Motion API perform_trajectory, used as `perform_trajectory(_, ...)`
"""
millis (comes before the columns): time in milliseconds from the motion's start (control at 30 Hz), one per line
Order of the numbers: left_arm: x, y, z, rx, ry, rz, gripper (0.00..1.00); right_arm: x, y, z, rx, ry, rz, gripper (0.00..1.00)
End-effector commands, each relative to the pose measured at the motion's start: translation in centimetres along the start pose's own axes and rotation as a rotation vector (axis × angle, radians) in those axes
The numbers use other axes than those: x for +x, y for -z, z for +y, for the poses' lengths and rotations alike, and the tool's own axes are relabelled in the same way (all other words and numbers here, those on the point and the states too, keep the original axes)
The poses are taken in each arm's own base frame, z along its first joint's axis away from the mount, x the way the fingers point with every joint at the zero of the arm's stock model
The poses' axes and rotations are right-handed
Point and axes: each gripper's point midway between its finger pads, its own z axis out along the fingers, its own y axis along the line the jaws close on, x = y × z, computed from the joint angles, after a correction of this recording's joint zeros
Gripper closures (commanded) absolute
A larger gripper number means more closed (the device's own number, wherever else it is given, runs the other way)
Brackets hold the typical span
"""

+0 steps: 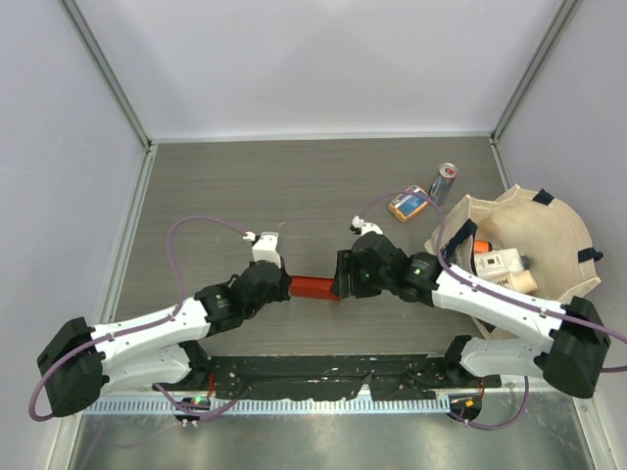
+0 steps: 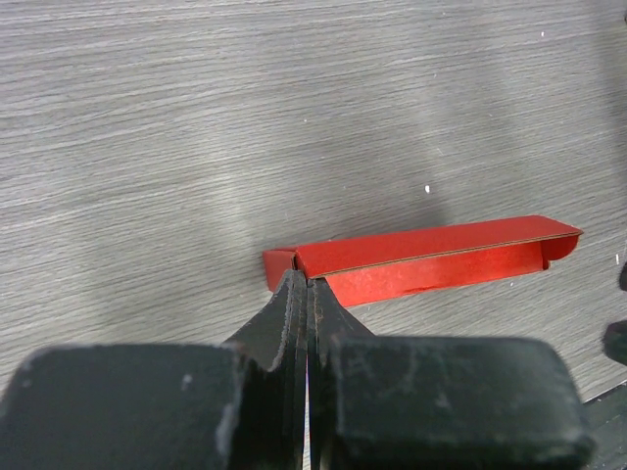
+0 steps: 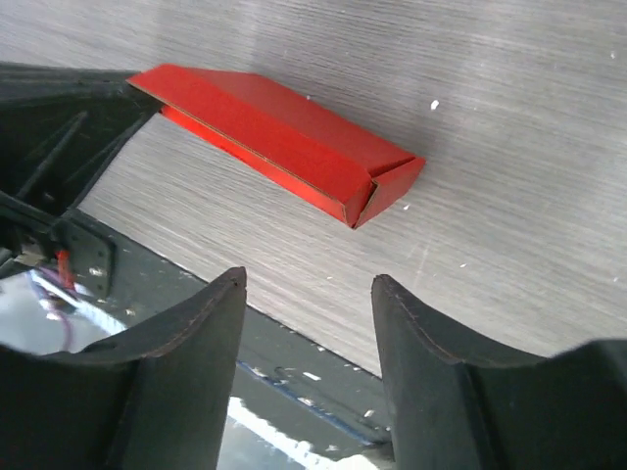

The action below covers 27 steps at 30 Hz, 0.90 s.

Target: Fold the paper box

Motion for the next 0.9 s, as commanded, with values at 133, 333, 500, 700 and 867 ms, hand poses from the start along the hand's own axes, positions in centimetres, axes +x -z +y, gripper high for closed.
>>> perform_trajectory(133, -0.3, 0.2, 0.5, -0.03, 0.006, -0.035, 1.0, -1.5, 0.9, 1.2, -0.287, -0.684, 0.042, 0.32)
perform_trajectory(333, -0.4, 0.0, 0.4, -0.043, 0.0, -0.038, 1.0, -3.7, -0.4, 1.5, -0.369, -0.901, -0.024, 0.27)
perform_trajectory(500, -0.5, 0.0, -0.1, -0.039, -0.008, -0.038, 1.0, -3.8, -1.2, 1.1, -0.425, -1.046, -0.043, 0.27)
perform_trajectory(700, -0.6, 0.0, -0.5, -0.034, -0.007, -0.041, 1.0, -3.3, -1.7, 0.6, -0.407, -1.088, -0.038, 0.28)
perform_trajectory(867, -0.6, 0.1, -0.6, -0.034, -0.003, -0.042, 1.0, -3.2, -2.4, 0.4, -0.382, -1.088, -0.035, 0.33)
